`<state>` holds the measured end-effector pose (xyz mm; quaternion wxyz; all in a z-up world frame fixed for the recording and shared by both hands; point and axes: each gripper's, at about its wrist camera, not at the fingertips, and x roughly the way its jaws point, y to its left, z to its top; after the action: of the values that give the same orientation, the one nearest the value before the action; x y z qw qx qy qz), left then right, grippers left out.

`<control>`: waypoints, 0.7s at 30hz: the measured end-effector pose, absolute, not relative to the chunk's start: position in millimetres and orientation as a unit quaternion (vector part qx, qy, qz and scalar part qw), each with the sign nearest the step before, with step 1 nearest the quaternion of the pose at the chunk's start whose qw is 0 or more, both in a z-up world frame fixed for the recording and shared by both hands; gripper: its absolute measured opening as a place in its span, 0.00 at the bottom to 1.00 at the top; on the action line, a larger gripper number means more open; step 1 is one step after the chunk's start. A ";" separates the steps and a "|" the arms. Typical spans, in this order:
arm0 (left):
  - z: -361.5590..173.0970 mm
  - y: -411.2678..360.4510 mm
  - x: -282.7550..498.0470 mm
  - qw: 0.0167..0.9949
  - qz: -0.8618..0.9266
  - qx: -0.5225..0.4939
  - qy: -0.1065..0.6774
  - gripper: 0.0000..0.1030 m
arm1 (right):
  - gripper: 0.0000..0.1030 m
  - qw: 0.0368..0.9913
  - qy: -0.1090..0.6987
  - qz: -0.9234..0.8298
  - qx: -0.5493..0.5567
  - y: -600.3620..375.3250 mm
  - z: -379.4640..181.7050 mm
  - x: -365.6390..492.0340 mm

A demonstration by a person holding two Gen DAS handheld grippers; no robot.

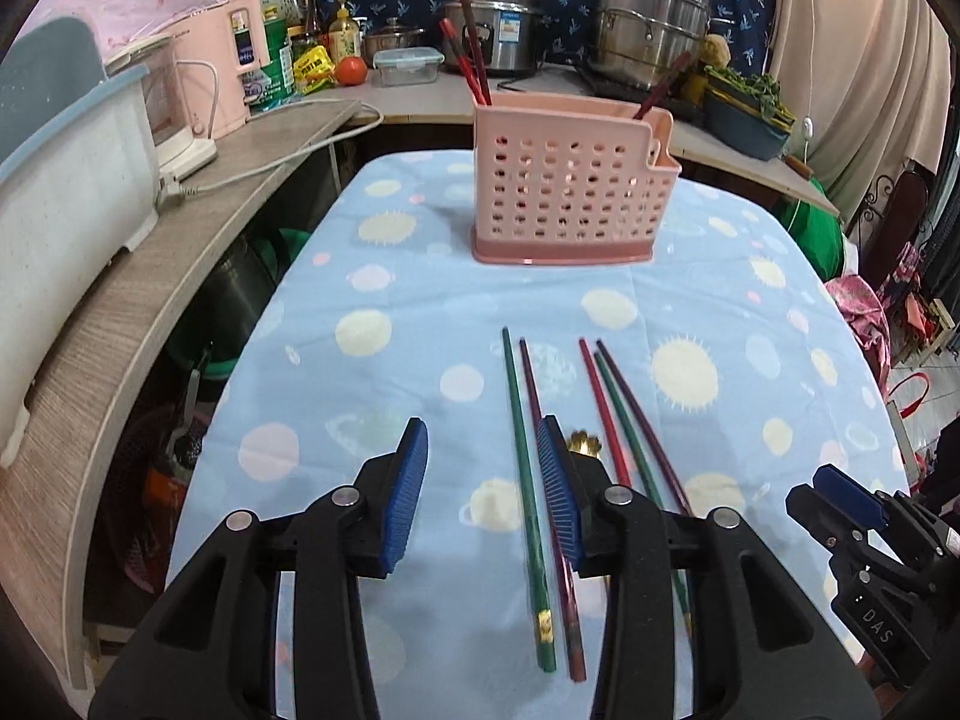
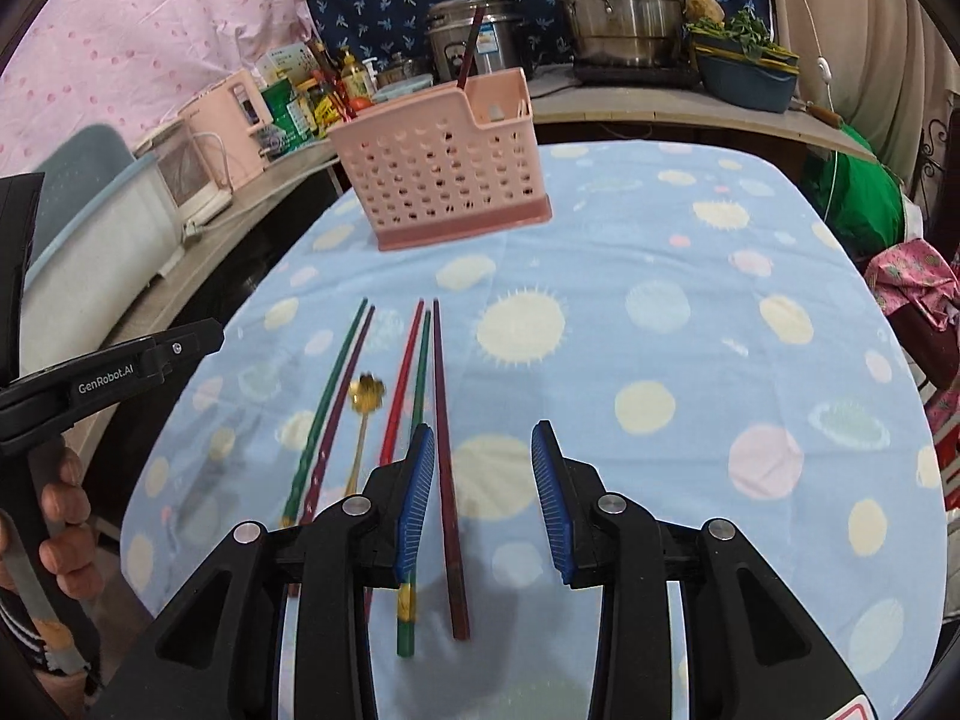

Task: Organize utensils
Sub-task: 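Open both tools and withdraw them back over the remaining utensils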

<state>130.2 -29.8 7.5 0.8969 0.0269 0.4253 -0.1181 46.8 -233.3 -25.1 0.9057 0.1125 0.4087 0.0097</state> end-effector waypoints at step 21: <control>-52.7 -21.7 96.4 0.868 -0.116 0.034 0.482 0.44 | 0.31 0.889 0.450 0.017 0.077 -204.3 -71.3 26.0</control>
<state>96.4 -21.7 -52.7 0.8680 0.0336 0.4815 -0.1162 26.0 -204.3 -71.3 0.8895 0.0769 0.4501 0.0175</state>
